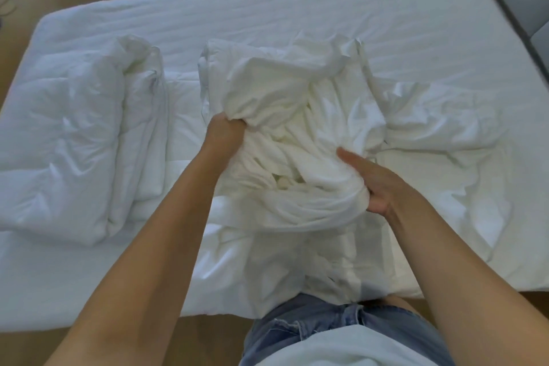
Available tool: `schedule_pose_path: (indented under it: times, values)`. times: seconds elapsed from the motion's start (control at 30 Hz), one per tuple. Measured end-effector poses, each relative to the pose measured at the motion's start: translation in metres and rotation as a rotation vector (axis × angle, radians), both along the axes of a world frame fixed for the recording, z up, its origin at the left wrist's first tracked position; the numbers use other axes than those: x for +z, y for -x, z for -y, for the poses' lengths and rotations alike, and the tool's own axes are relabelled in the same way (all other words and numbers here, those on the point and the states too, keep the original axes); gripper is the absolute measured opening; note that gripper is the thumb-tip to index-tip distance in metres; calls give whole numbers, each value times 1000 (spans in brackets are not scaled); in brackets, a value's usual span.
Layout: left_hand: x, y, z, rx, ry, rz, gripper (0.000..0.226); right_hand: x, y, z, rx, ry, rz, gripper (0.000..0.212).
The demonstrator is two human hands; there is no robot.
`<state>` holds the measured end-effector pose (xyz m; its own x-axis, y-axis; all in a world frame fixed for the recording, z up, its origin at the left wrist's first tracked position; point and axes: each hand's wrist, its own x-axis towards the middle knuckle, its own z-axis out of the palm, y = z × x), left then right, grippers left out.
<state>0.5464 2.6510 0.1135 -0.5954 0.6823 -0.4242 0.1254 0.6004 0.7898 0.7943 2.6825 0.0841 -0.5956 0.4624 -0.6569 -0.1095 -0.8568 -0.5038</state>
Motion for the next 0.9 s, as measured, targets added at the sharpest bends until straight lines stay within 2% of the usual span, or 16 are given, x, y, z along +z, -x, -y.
schedule_pose_path:
  times: [0.07, 0.1, 0.13, 0.2, 0.27, 0.33, 0.37, 0.4, 0.43, 0.5, 0.53, 0.6, 0.67, 0.73, 0.83, 0.9]
  values:
    - [3, -15, 1, 116, -56, 422, 23, -1, -1, 2, 252, -143, 294, 69]
    - [1, -23, 3, 137, -61, 554, 16, -1, 2, 3, 309, -219, 437, 61]
    - [0, -31, 7, 130, -52, 625, 12, -2, 3, 4, 277, -278, 549, 50]
    - [-2, -39, 16, 121, -14, 688, 13, -11, 0, 3, 51, -306, 670, 39]
    - [-2, -37, 23, 94, -23, 749, 20, -16, -13, -2, -213, -218, 627, 37]
    - [0, -32, 26, 25, -33, 786, 38, -17, -24, -7, -353, -90, 383, 28]
    - [3, -34, 26, -42, 6, 748, 48, -15, -27, -8, -404, -32, 263, 22]
    - [7, -39, 26, -144, 64, 620, 55, -11, -27, -9, -441, 6, 172, 22]
    - [9, -44, 24, -263, 128, 406, 56, -8, -25, -8, -451, 16, 108, 28]
    - [11, -58, 16, -459, 241, -54, 41, 1, -22, -4, -412, -3, 45, 32]
    - [13, -65, 11, -515, 276, -181, 32, 7, -23, -3, -393, -10, 38, 28]
    - [20, -85, 0, -572, 265, -286, 17, 17, -35, -6, -375, -16, 47, 22]
    - [24, -109, -10, -603, 219, -302, 19, 24, -58, -15, -359, -29, 75, 20]
    - [26, -138, -16, -588, 139, -160, 23, 29, -87, -24, -330, -59, 113, 20]
    - [19, -189, -27, -379, 48, 296, 41, 35, -138, -39, -319, -88, 151, 24]
    - [10, -227, -41, -231, 46, 493, 44, 37, -177, -54, -344, -102, 176, 23]
